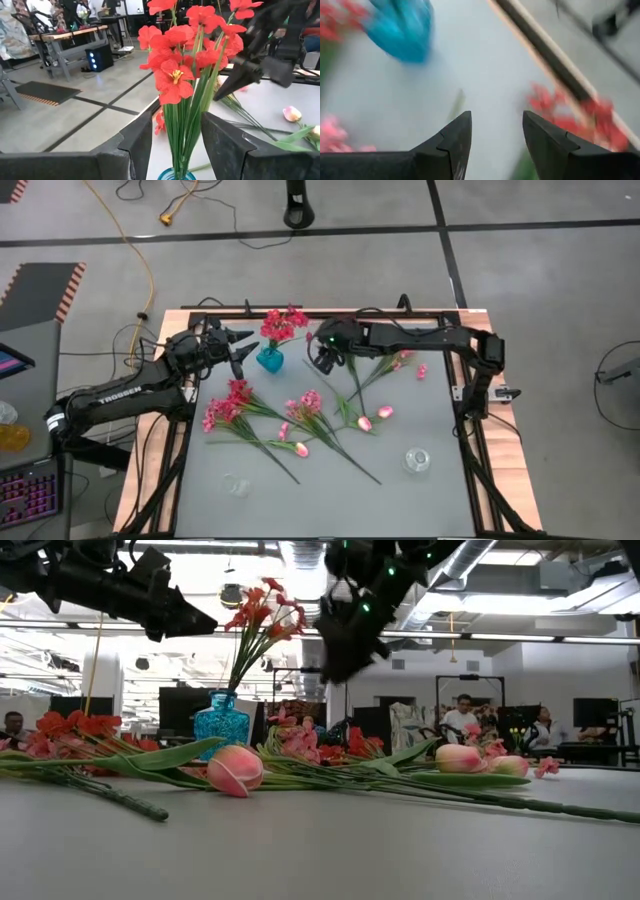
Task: Sort flowers into vase by color
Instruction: Put the top red flower into the blue vase
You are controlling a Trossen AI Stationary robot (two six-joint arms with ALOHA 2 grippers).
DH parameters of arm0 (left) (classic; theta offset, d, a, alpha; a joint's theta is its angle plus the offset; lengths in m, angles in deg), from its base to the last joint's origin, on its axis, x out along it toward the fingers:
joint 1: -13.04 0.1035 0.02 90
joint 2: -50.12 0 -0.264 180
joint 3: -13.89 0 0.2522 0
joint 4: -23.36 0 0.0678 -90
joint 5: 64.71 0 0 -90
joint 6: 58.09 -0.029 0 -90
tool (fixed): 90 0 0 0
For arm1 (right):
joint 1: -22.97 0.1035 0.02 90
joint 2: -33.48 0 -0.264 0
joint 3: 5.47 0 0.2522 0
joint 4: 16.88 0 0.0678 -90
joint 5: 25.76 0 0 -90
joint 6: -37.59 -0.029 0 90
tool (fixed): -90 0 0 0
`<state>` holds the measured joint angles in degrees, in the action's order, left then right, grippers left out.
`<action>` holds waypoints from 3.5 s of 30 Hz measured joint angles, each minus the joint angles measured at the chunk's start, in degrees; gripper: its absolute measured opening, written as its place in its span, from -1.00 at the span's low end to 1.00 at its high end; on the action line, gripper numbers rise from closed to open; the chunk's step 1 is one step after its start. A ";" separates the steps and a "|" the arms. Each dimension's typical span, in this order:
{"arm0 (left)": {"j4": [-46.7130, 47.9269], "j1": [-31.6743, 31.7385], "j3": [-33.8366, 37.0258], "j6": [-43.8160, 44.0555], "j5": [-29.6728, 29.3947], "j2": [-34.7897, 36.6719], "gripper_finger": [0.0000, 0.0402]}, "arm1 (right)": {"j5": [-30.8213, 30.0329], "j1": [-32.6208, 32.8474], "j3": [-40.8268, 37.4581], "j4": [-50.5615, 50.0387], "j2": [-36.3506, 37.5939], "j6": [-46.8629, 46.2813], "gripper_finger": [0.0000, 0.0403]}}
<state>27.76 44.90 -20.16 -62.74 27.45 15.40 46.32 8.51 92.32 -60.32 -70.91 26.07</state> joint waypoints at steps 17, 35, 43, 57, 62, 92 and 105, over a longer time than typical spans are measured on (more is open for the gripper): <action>0.04 -0.02 0.00 0.87 0.00 0.00 -0.22 | 0.89 -5.74 -0.07 -13.53 -10.45 -13.85 0.00; 0.04 -0.02 0.00 1.03 0.02 0.00 -0.22 | 4.87 -6.42 -4.31 -13.13 -11.24 -17.00 0.00; 0.03 -0.02 0.00 1.03 0.02 0.00 -0.22 | 5.86 -6.44 -6.35 -11.43 -11.05 -17.17 -0.12; -0.61 -0.02 0.00 1.03 0.02 0.00 -0.22 | 5.89 -6.71 -5.92 -12.07 -10.89 -16.29 -0.84; -0.59 -0.02 0.00 1.03 0.02 0.00 -0.22 | 6.08 -7.06 -5.46 -12.60 -9.09 -14.98 -0.81; -4.42 -0.02 -0.92 0.82 0.24 0.01 -0.22 | 2.26 -5.71 -5.20 8.49 19.66 -2.93 -0.81; -6.64 -2.15 -2.84 4.51 15.41 0.00 -0.22 | 2.82 2.86 -5.16 16.23 21.54 3.17 -0.81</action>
<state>21.12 42.74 -23.00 -58.23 42.86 15.40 49.14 11.37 87.16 -44.09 -49.37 29.24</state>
